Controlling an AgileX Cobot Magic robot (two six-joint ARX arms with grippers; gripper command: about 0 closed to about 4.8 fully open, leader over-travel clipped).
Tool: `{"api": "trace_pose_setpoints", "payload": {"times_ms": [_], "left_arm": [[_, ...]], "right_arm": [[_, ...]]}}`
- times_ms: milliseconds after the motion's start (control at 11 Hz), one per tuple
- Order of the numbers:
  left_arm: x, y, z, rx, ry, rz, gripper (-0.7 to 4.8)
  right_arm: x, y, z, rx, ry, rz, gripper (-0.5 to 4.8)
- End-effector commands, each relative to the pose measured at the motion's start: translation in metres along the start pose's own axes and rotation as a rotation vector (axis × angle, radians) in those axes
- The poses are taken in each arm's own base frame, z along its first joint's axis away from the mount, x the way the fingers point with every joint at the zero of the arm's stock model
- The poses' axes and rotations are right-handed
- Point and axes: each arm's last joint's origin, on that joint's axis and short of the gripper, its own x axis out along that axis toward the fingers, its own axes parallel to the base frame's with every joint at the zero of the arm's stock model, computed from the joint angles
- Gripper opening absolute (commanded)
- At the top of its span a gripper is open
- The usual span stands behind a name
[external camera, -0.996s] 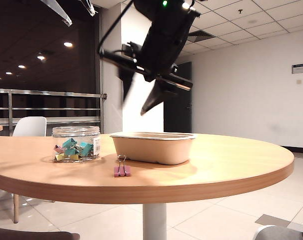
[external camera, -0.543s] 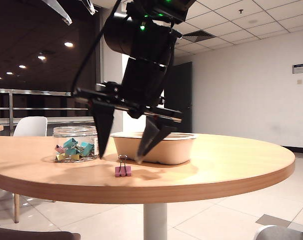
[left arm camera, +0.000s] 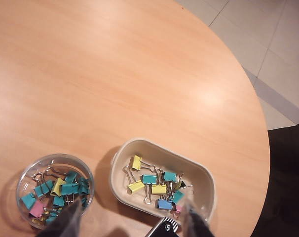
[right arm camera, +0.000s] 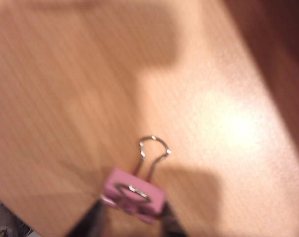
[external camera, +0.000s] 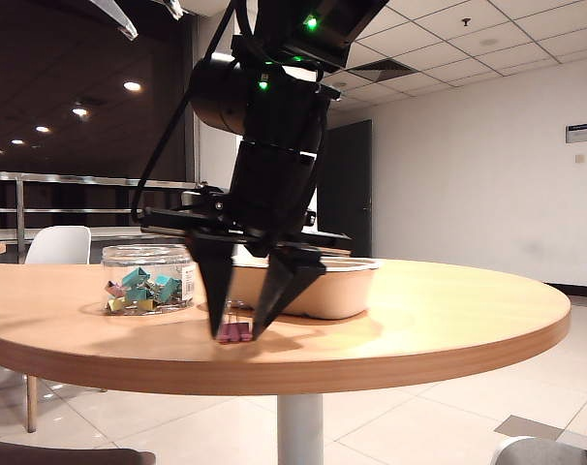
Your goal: Pick up the box filled with clips, pour some clips from it into the rectangular paper box, and then put the clip box back on the table.
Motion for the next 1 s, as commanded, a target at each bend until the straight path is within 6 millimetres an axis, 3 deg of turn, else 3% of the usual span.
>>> {"api": "trace_pose_setpoints", "payload": {"times_ms": [91,181,272,362,453,724,996], "left_arm": [[-0.0032,-0.0010,0.0022,0.003,-0.017,-0.005,2.70],[-0.0032,-0.0010,0.0021,0.003,-0.016,-0.005,2.69],[-0.0035,-0.0009,0.0016,0.002,-0.011,-0.003,2.69],[-0.0035,-0.0008,0.0014,0.002,-0.009,-0.003,2.69],[-0.0035,-0.0008,0.0014,0.002,-0.009,-0.003,2.69],[-0.0035,-0.0008,0.0013,0.002,-0.009,-0.003,2.69],[-0.0037,-0.0007,0.0008,0.002,-0.003,-0.002,2.69]], "right_arm": [[0.0037,-0.0008,-0.0033,0.003,0.029,-0.017,1.02],[0.0036,-0.0008,-0.0033,0.004,0.028,-0.017,1.01],[0.0034,-0.0001,-0.0022,0.004,0.024,0.003,2.33],[0.0034,0.0009,-0.0017,0.005,0.025,0.030,3.25],[0.0034,0.0018,-0.0011,0.014,0.021,0.048,3.67],[0.0034,0.0027,0.0014,0.122,-0.001,0.056,3.82],[0.0034,0.0038,0.0044,0.214,-0.029,0.070,3.38]]}}
